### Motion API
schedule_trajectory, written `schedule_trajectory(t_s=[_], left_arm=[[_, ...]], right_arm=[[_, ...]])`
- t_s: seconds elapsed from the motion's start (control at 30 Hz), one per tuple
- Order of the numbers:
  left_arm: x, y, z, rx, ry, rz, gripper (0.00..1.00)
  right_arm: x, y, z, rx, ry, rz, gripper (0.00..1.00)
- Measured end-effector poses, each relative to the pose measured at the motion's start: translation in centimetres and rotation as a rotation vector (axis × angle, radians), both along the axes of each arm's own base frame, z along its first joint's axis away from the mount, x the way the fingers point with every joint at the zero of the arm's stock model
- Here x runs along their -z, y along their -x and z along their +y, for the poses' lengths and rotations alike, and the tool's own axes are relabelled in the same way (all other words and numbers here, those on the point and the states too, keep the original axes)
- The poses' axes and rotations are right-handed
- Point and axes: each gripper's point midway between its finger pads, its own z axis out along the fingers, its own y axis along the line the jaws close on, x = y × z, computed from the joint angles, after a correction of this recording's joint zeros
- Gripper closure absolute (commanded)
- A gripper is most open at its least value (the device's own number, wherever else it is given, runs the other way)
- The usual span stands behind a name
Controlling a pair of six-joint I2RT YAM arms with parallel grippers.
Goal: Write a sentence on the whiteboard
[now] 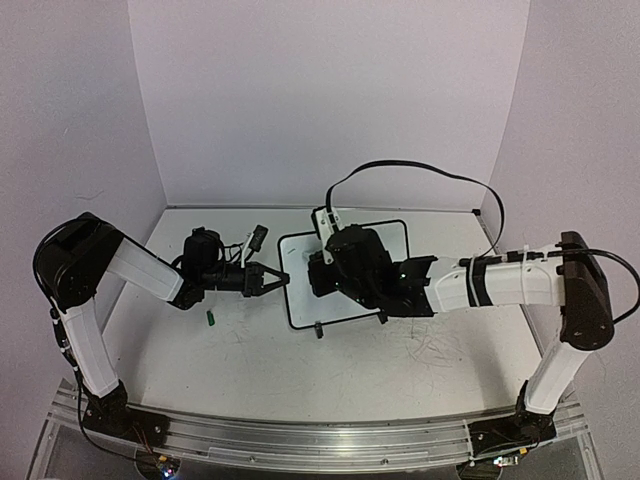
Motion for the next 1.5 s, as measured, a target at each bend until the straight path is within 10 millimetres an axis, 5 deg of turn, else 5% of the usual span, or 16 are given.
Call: schedule_trajectory(t_s=[0.47, 1.5], left_arm=[[0.0, 0.0, 0.0, 0.001, 0.000, -0.001, 1.00], [0.0, 0.0, 0.0, 0.001, -0.001, -0.002, 1.00]], right_arm=[[-0.9, -0.6, 2.1, -0.035, -0.028, -0.023, 1.00], [0.3, -1.0, 2.2, -0.015, 0.006, -0.014, 1.00]])
